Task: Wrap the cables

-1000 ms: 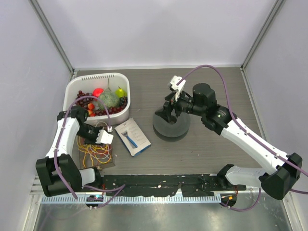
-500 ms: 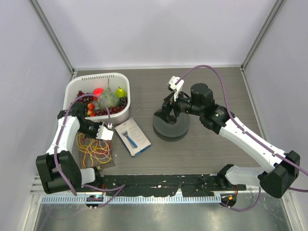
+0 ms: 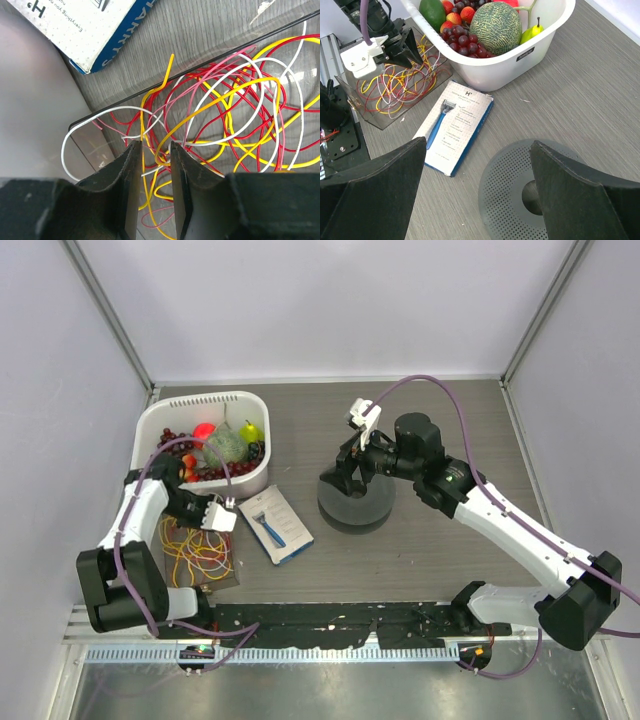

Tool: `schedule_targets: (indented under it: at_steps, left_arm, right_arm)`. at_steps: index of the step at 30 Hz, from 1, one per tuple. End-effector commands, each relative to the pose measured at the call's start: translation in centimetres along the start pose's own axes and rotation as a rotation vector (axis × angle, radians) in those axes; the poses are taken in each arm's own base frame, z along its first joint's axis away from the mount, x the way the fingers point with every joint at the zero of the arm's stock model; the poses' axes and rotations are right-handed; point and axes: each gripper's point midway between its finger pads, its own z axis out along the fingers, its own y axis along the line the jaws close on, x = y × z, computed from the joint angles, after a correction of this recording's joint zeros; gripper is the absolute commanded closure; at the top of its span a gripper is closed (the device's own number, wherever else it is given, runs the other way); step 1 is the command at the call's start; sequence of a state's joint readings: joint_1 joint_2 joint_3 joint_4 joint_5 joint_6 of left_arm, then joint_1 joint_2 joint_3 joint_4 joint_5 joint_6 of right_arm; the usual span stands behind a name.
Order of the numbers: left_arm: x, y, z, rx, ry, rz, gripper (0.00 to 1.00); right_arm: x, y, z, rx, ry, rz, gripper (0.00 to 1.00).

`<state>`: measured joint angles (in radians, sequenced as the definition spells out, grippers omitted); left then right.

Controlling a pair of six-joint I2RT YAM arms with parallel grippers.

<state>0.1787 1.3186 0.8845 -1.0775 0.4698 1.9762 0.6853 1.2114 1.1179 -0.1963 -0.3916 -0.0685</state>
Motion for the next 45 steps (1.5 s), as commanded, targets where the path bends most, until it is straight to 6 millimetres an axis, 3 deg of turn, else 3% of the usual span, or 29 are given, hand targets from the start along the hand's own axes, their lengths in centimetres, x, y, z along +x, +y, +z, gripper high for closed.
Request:
schedule_targets:
  at_steps: [1, 8, 10, 13, 15, 21, 24, 28, 32, 37, 45]
  left_arm:
    - [0.2, 0.2, 0.6, 0.013, -0.01, 0.118, 0.68]
    - [0.5, -0.4, 1.4, 0.029, -0.009, 0.111, 0.69]
    - [0.4, -0.4, 1.2, 0.029, -0.01, 0.092, 0.75]
    - [-0.1, 0.1, 0.2, 0.007, -0.015, 0.033, 0.92]
    - [-0.8, 0.5, -1.2, -0.02, -0.017, -0.013, 1.0]
    - [-3.3, 0.2, -5.8, -0.129, -0.006, -0.126, 1.0]
    - [-4.5, -0.1, -8.3, -0.181, -0.001, -0.201, 1.0]
    - [-5.9, -0.3, -11.4, -0.233, 0.001, -0.337, 1.0]
    - [-7.0, 0.4, -14.6, -0.337, -0.021, -0.485, 1.0]
    - [-8.8, 1.8, -18.7, -0.478, -0.08, -0.698, 1.0]
    - [-11.7, 5.5, -26.6, -0.824, -0.194, -0.882, 1.0]
  right_arm:
    - [-1.0, 0.1, 0.2, -0.005, -0.029, -0.006, 0.11]
    - [-0.7, -0.2, 0.7, 0.001, -0.031, -0.003, 0.11]
    - [-0.6, -0.1, 0.9, -0.003, -0.029, -0.003, 0.11]
    - [-0.6, -0.2, 1.1, -0.006, -0.034, -0.004, 0.11]
    - [-0.6, -0.2, 1.3, -0.009, -0.044, -0.007, 0.11]
    - [-0.4, 0.1, 3.0, -0.058, -0.071, 0.019, 0.11]
    - [-1.6, 0.5, 4.3, -0.093, -0.134, 0.024, 0.11]
    - [-2.7, 2.6, 6.3, -0.16, -0.191, -0.006, 0.11]
    - [-3.6, 5.9, 8.5, -0.245, -0.259, -0.057, 0.11]
    - [-2.8, 10.5, 11.5, -0.348, -0.282, -0.096, 0.11]
    - [-2.4, 13.2, 13.8, -0.389, -0.295, -0.091, 0.11]
